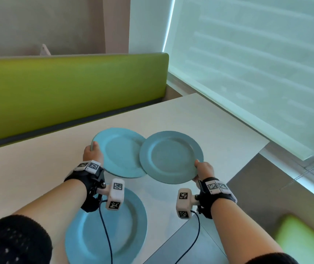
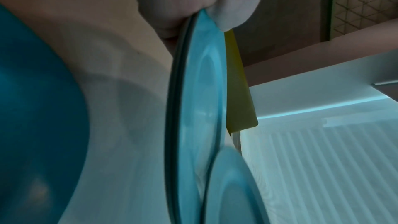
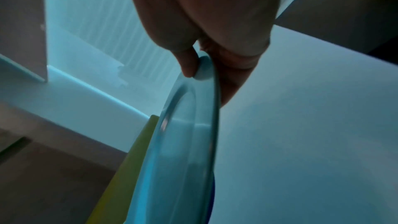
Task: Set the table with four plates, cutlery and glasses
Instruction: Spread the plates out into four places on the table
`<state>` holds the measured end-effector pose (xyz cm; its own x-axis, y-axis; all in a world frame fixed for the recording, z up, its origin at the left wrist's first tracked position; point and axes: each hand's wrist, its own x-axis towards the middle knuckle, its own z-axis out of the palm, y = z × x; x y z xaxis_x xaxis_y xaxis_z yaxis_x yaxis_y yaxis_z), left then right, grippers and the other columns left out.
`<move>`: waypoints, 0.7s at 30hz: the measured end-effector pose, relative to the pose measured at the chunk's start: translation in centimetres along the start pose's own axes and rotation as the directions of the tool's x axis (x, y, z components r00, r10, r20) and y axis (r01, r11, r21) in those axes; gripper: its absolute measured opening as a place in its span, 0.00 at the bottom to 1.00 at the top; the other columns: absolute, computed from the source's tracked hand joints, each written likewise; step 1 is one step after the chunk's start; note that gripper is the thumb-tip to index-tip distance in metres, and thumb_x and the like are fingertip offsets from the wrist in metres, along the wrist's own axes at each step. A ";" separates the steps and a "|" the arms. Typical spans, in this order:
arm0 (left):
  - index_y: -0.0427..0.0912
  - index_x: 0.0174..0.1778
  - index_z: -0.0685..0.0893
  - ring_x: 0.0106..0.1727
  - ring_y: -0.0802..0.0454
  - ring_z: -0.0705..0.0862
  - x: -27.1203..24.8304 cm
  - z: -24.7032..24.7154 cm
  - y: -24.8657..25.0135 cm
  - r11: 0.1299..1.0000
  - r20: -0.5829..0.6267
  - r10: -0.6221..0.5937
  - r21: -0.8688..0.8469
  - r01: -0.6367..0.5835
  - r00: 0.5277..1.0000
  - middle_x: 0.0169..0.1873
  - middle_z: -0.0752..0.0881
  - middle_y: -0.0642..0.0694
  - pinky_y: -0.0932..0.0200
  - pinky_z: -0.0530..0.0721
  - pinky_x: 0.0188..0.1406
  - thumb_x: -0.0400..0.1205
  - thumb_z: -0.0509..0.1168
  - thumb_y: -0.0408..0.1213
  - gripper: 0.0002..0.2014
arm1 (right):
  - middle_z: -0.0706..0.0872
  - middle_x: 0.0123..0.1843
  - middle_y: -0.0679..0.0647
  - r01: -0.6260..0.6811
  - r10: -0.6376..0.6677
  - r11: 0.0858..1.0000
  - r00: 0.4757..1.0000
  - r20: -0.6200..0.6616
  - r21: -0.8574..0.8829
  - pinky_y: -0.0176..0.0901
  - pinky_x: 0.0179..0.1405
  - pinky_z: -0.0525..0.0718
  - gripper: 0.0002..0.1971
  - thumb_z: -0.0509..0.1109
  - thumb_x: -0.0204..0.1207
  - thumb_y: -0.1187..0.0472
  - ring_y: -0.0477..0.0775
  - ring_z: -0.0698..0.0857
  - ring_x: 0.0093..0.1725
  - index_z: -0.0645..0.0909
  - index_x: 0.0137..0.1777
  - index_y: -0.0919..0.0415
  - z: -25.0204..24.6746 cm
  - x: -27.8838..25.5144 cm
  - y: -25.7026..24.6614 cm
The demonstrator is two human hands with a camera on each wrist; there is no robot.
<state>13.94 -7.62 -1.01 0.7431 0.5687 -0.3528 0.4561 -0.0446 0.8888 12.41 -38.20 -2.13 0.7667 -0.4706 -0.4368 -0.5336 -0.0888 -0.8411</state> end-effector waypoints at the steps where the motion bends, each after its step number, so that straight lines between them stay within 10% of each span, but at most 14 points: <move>1: 0.34 0.75 0.70 0.72 0.32 0.73 0.2 -0.3 0.4 1.000 -0.029 -0.013 -0.005 0.013 0.999 0.73 0.74 0.32 0.47 0.71 0.68 0.88 0.47 0.48 0.26 | 0.82 0.55 0.66 -0.012 0.012 1.000 0.999 -0.033 0.004 0.62 0.63 0.83 0.20 0.60 0.83 0.60 0.65 0.83 0.53 0.75 0.67 0.75 -0.5 0.7 1.1; 9: 0.36 0.76 0.70 0.73 0.34 0.73 1.5 -1.5 1.5 1.000 -0.133 -0.004 -0.012 0.003 0.991 0.74 0.73 0.34 0.49 0.69 0.69 0.88 0.47 0.48 0.25 | 0.75 0.73 0.68 -0.184 0.204 0.968 0.972 -0.114 0.169 0.60 0.69 0.78 0.21 0.57 0.84 0.62 0.68 0.77 0.71 0.70 0.73 0.72 -2.8 2.0 6.5; 21: 0.38 0.76 0.70 0.73 0.35 0.73 0.2 -1.1 2.1 1.000 -0.125 -0.021 -0.015 0.019 0.992 0.74 0.74 0.35 0.50 0.71 0.68 0.88 0.47 0.49 0.25 | 0.81 0.67 0.68 -0.269 0.309 0.941 0.930 -0.197 0.206 0.57 0.63 0.81 0.22 0.62 0.80 0.60 0.69 0.82 0.63 0.73 0.70 0.72 -2.3 3.1 8.5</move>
<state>14.54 -6.68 1.14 0.6663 0.6676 -0.3322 0.4631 -0.0214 0.8860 9.43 -42.43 -9.88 0.4779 -0.6385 -0.6033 -0.6344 0.2242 -0.7398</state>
